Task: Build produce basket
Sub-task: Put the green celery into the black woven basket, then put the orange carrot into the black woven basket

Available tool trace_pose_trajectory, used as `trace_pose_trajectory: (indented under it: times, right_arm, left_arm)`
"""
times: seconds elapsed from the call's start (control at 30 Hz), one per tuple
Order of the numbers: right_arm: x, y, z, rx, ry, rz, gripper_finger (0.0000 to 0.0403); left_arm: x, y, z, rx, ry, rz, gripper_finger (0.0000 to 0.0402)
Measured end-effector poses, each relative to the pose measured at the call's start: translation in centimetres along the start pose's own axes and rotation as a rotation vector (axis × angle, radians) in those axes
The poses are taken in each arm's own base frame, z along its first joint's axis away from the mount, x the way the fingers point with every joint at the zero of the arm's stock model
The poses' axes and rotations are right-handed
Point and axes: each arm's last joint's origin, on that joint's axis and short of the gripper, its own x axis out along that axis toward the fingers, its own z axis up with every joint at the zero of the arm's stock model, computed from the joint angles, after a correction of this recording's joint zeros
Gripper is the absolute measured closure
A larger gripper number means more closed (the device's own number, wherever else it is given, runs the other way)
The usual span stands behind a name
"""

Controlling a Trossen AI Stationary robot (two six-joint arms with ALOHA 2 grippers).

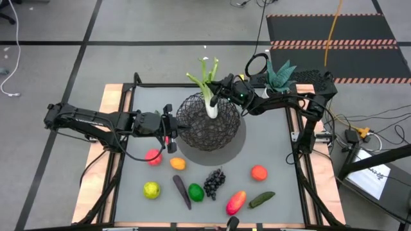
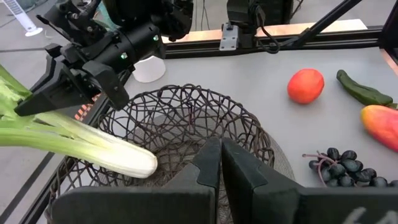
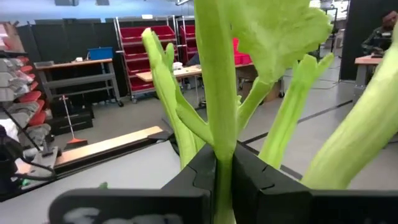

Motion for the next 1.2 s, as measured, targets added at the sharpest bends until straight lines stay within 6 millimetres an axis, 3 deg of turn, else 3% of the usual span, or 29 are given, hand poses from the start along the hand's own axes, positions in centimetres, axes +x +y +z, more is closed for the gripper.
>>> trace_pose_trajectory:
  times: [0.17,0.27,0.67,0.83,1.0,1.2]
  right_arm:
    - [0.0,-0.5,-0.5,0.057,0.034,-0.152,0.0381]
    - [-0.1,-0.5,-0.6,0.054,0.047,-0.156,0.0370]
    - [-0.1,-0.4,-0.6,0.051,0.066,-0.131,0.0261]
    - [-0.7,0.0,0.9,0.032,0.078,-0.099,0.0229]
    - [-2.7,1.0,2.6,-0.041,0.201,0.042,0.0211]
    - [-7.0,1.8,3.5,-0.089,0.446,0.110,0.0218]
  left_arm:
    - [0.0,0.0,0.0,0.000,0.000,0.000,0.0382]
    - [0.0,0.0,0.0,0.000,0.000,0.000,0.0382]
    - [0.0,0.0,-0.2,0.012,0.015,-0.001,0.0382]
    - [0.0,0.0,-0.2,0.008,0.016,-0.001,0.0382]
    - [0.1,0.0,-0.3,0.011,0.032,-0.001,0.0382]
    - [0.1,0.0,-0.8,-0.002,0.076,0.004,0.0382]
